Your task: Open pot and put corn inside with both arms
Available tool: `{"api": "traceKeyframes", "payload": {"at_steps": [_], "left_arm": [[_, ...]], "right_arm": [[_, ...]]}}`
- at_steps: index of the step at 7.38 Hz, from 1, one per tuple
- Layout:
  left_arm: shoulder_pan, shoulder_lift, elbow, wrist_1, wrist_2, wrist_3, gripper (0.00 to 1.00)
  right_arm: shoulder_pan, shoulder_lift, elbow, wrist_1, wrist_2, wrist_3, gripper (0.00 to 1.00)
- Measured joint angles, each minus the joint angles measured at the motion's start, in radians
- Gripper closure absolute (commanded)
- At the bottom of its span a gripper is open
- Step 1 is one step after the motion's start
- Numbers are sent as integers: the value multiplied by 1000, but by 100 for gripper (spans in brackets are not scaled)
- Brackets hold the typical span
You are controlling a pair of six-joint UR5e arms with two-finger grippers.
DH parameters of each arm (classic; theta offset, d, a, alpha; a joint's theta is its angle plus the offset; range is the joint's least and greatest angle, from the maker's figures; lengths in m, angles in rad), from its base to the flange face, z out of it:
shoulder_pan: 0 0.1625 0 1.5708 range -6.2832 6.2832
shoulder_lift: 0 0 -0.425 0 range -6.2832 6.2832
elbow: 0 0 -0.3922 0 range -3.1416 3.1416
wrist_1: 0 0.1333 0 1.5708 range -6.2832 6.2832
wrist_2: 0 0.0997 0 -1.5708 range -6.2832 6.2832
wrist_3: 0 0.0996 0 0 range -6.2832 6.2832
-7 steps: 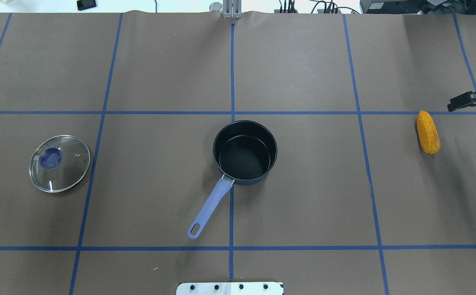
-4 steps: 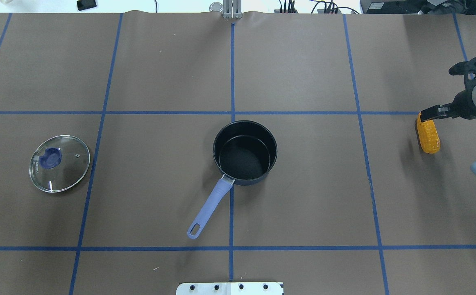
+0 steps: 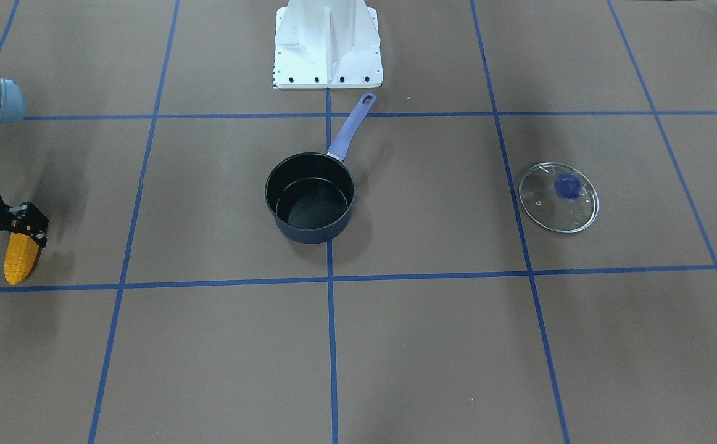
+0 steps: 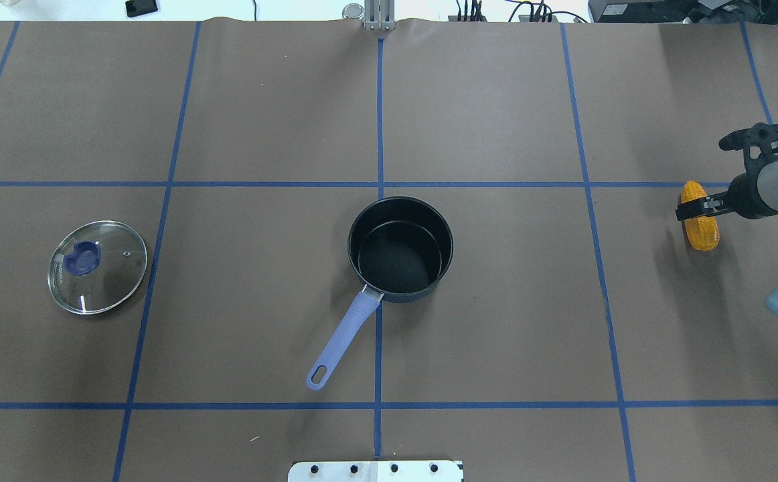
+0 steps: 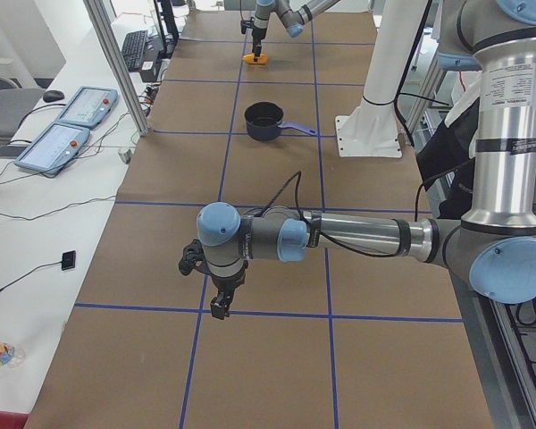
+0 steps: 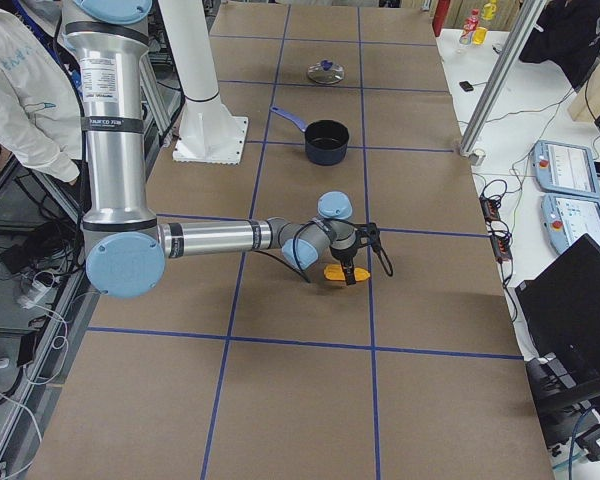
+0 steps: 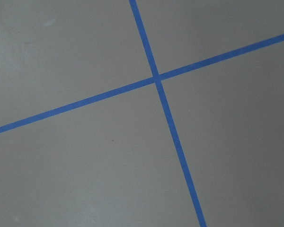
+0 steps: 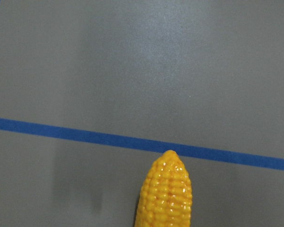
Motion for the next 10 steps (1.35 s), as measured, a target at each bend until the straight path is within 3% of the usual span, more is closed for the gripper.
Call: {"api": "traceKeyframes", "payload": {"at_steps": [5,8,10], "left_arm": [[0,1,-2,0,-1,0,2],[1,7,-4,0,-2,1,2],[1,19,-9,0,-3,-2,2]], "right_arm": [[24,60,70,-19,56,-3,100],[-16,250,222,-210,66,46,100],[-117,391,265,-321,22,219,100]]}}
